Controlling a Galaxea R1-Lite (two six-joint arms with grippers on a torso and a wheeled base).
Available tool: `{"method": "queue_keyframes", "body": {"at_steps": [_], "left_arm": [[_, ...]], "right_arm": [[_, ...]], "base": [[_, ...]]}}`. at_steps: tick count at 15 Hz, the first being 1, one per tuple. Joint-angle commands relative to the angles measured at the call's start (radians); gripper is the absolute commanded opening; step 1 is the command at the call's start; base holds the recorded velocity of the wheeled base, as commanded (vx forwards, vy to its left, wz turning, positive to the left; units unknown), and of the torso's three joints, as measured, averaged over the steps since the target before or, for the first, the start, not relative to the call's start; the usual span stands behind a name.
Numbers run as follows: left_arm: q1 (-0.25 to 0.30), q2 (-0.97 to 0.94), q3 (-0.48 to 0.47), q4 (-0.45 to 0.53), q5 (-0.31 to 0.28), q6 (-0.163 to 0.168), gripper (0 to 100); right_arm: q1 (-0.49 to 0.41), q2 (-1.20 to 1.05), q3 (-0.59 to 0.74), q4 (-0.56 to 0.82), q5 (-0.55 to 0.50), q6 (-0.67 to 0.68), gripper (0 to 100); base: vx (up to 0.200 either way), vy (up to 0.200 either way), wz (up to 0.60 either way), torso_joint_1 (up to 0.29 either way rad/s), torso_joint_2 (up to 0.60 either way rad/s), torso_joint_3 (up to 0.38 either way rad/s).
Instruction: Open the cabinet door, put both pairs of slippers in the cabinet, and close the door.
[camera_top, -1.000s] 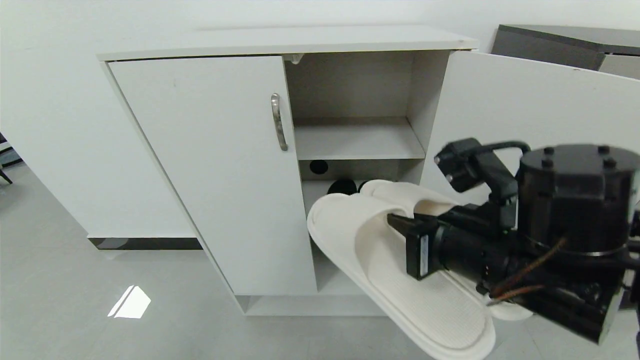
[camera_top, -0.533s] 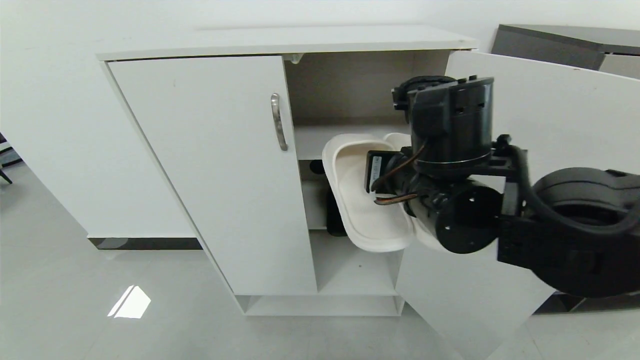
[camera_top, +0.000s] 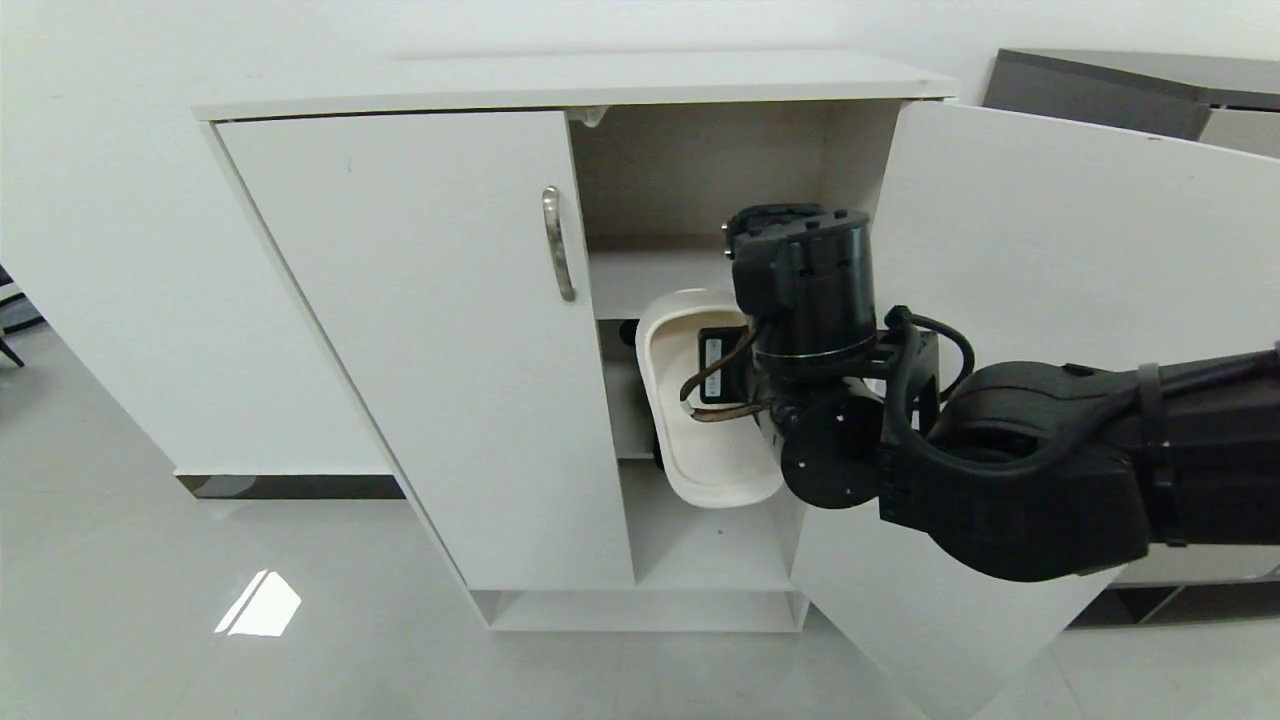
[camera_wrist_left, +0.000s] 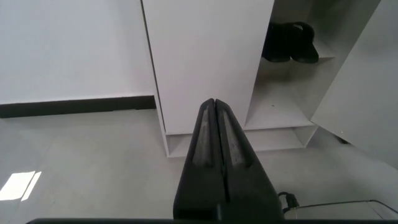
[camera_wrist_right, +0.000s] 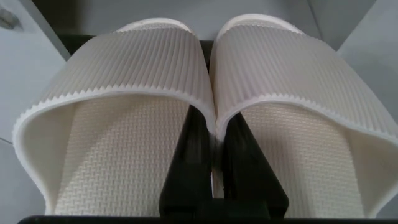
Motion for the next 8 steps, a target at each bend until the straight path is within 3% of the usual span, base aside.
{"method": "queue_keyframes", "body": {"at_steps": [1,8], "left_arm": [[0.000,0.001,0.000,0.000,0.001,-0.002,0],[0.000,0.001,0.000,0.000,0.000,-0.002,0]], "right_arm": [[0.000,0.021,-0.034,0.021,-0.001,0.000,0],[-0.035,0.078,-0.152,0.067,0.007,-0.028,0]], "base": [[0.200,0.000,0.00,0.002,0.00,0.007],[0.200,0.000,0.00,0.004,0.01,0.005]]}}
